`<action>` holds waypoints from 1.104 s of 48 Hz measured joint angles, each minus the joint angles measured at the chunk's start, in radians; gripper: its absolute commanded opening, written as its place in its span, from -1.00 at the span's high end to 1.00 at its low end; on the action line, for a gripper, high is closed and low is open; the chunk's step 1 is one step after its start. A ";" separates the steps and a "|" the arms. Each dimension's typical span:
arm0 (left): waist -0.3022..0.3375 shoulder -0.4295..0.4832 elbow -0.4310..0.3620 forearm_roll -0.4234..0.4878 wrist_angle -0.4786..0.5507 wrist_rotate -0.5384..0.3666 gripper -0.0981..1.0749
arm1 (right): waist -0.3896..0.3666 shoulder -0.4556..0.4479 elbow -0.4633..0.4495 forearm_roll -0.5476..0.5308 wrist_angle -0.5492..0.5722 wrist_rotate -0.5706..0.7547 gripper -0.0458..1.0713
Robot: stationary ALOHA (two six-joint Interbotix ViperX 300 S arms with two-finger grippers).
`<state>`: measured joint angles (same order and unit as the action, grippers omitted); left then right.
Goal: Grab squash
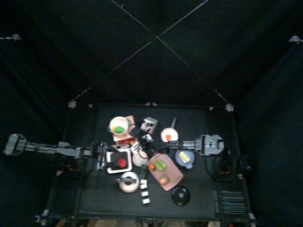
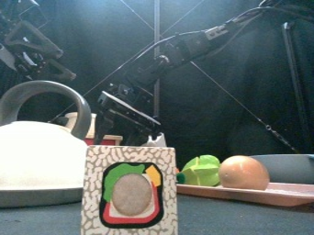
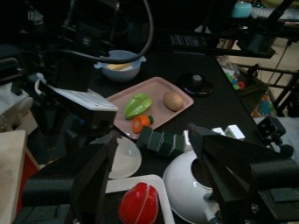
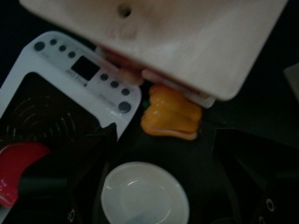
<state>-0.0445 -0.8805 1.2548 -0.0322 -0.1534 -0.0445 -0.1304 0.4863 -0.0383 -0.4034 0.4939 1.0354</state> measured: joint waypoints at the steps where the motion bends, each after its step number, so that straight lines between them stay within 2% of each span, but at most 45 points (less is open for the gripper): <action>1: 0.002 0.000 0.000 0.000 -0.002 0.000 -0.83 | 0.003 0.000 0.005 -0.002 -0.009 0.008 -0.94; 13: 0.005 0.000 0.006 0.000 0.000 0.000 -0.83 | -0.003 0.003 0.034 -0.032 -0.031 0.043 -0.94; 38: 0.020 0.000 0.008 0.000 0.000 0.000 -0.83 | -0.017 0.031 0.034 -0.035 -0.032 0.043 -0.94; 53: 0.021 0.000 0.008 0.000 0.000 0.000 -0.83 | -0.026 0.061 0.000 -0.037 -0.032 0.043 -0.94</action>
<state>-0.0230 -0.8805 1.2625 -0.0322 -0.1534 -0.0445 -0.1565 0.5476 -0.0383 -0.4403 0.4617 1.0784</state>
